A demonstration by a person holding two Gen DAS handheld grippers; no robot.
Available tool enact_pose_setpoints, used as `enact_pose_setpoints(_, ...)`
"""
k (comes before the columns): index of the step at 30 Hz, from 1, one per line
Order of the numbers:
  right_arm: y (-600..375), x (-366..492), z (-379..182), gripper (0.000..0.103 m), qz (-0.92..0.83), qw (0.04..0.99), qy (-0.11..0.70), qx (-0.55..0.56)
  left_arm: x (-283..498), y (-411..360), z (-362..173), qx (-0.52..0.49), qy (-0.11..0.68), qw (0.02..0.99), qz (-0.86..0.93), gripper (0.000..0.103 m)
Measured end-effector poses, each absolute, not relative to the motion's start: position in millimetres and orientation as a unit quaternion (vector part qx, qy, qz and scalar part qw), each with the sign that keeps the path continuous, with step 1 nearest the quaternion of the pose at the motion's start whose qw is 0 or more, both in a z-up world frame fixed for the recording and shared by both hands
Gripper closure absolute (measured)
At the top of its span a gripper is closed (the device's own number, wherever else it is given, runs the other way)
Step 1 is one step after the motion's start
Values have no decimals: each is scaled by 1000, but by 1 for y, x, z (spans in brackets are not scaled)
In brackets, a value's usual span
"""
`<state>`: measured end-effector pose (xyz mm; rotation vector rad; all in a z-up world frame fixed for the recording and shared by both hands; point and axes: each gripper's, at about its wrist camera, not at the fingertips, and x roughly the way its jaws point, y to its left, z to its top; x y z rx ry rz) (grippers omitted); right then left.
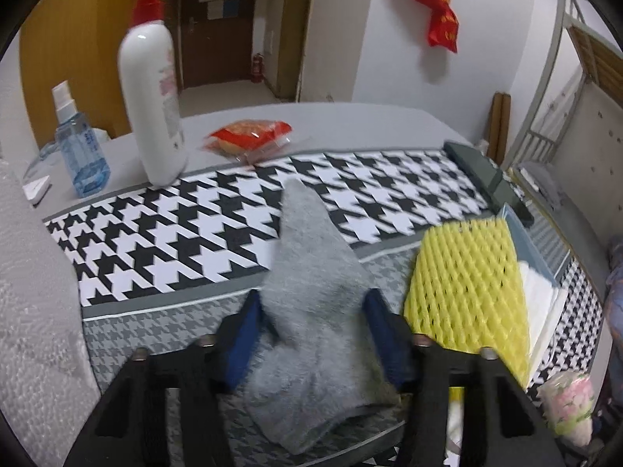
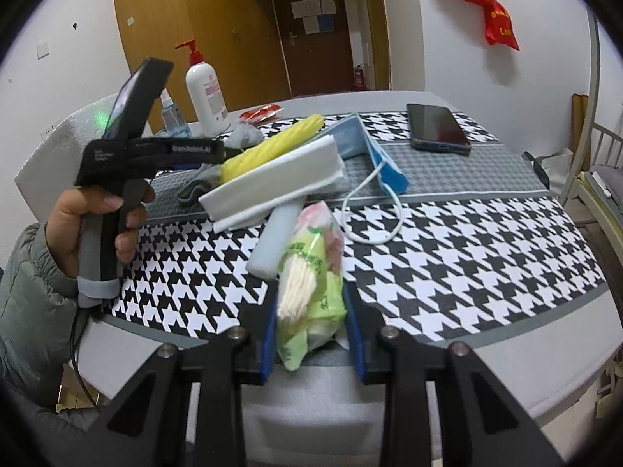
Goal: Organize soft objects
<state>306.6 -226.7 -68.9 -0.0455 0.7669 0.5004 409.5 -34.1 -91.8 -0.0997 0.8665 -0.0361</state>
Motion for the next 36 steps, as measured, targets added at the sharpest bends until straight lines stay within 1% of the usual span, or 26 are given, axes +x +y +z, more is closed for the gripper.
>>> enact_pose_setpoints(1, -227, 306, -68, 68, 243, 897, 370, -22, 409, -35, -92, -44, 421, 906, -13, 62)
enact_pose_setpoints(2, -228, 304, -67, 68, 243, 897, 368, -22, 409, -35, -92, -41, 420, 906, -12, 69)
enact_pose_setpoints(3, -230, 303, -67, 68, 242, 898, 368, -22, 408, -35, -92, -41, 420, 907, -13, 74)
enact_pose_setpoints(4, -231, 302, -65, 68, 241, 898, 367, -22, 408, -34, -92, -41, 420, 906, -14, 86)
enact_pose_setpoints(5, -231, 301, -64, 68, 240, 898, 367, -22, 408, -34, -93, -40, 420, 906, -15, 91)
enact_pose_setpoints(13, -235, 291, -55, 68, 230, 904, 360, -25, 392, -39, -80, -27, 389, 920, -30, 92)
enact_pose_setpoints(28, -228, 279, -42, 68, 217, 915, 339, -8, 347, -54, -34, 21, 289, 956, -38, 92)
enact_pose_setpoints(36, -227, 269, -27, 68, 201, 927, 318, -2, 319, -62, -6, 15, 251, 966, -55, 92)
